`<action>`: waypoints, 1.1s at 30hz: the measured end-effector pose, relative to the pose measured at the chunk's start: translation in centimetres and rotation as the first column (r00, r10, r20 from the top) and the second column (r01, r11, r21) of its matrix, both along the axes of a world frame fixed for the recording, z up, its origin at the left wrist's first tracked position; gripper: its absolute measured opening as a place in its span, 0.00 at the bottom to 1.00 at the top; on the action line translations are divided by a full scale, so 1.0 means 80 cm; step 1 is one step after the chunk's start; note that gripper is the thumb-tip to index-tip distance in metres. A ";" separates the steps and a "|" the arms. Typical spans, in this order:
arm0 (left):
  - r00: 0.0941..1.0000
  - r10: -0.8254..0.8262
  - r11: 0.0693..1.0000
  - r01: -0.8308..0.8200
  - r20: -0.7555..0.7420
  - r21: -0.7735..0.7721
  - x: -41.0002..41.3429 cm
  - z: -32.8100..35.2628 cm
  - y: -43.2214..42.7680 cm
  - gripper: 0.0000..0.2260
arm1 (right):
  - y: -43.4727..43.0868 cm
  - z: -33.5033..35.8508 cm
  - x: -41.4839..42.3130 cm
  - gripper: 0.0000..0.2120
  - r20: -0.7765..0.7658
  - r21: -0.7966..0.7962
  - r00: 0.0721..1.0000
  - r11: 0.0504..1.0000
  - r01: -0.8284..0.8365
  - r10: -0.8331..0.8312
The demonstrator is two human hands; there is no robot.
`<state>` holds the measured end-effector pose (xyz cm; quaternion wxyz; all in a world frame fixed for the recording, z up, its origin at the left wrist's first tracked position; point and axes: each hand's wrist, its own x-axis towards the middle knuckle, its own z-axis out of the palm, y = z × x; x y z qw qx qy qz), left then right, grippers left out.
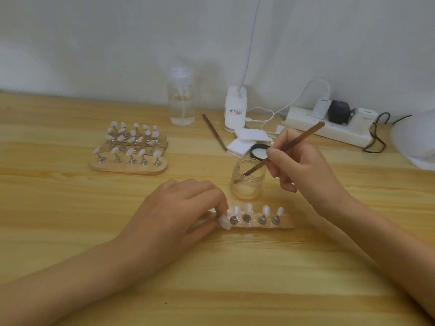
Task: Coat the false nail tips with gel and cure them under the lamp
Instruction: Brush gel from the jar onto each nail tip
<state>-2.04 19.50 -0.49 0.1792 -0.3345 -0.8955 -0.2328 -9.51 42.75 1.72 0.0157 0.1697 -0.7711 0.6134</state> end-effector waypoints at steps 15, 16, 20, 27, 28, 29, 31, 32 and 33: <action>0.828 -0.140 0.679 -0.319 0.543 0.661 -0.071 0.022 0.020 0.04 | 0.024 0.001 0.002 0.08 0.083 -0.325 0.994 0.941 0.098 -0.074; 0.836 -0.117 0.675 -0.329 0.536 0.660 -0.074 0.018 0.022 0.04 | 0.024 0.000 0.002 0.09 0.080 -0.334 0.993 0.937 0.105 -0.082; 0.872 -0.102 0.711 -0.273 0.479 0.648 -0.077 0.000 0.020 0.06 | 0.022 -0.003 0.005 0.09 -0.065 -0.219 0.993 0.972 0.081 -0.098; 0.876 -0.128 0.703 -0.251 0.466 0.666 -0.081 -0.006 0.018 0.04 | 0.010 -0.010 0.006 0.08 -0.305 0.061 0.951 0.996 0.065 -0.043; 0.877 -0.133 0.703 -0.245 0.462 0.667 -0.081 -0.006 0.018 0.03 | 0.010 -0.011 0.005 0.08 -0.300 0.063 0.953 0.996 0.063 -0.042; 0.879 -0.136 0.705 -0.239 0.458 0.668 -0.080 -0.006 0.018 0.03 | 0.009 -0.012 0.004 0.08 -0.293 0.063 0.955 0.996 0.058 -0.038; 0.882 -0.131 0.711 -0.235 0.453 0.663 -0.080 -0.006 0.019 0.04 | 0.008 -0.013 0.003 0.08 -0.279 0.065 0.960 0.997 0.044 -0.024; 0.883 -0.127 0.712 -0.236 0.452 0.661 -0.079 -0.007 0.019 0.04 | 0.008 -0.014 0.003 0.08 -0.275 0.064 0.961 0.997 0.036 -0.017; 0.883 -0.126 0.712 -0.237 0.452 0.661 -0.079 -0.007 0.019 0.05 | 0.008 -0.014 0.002 0.08 -0.268 0.057 0.963 0.998 0.029 -0.012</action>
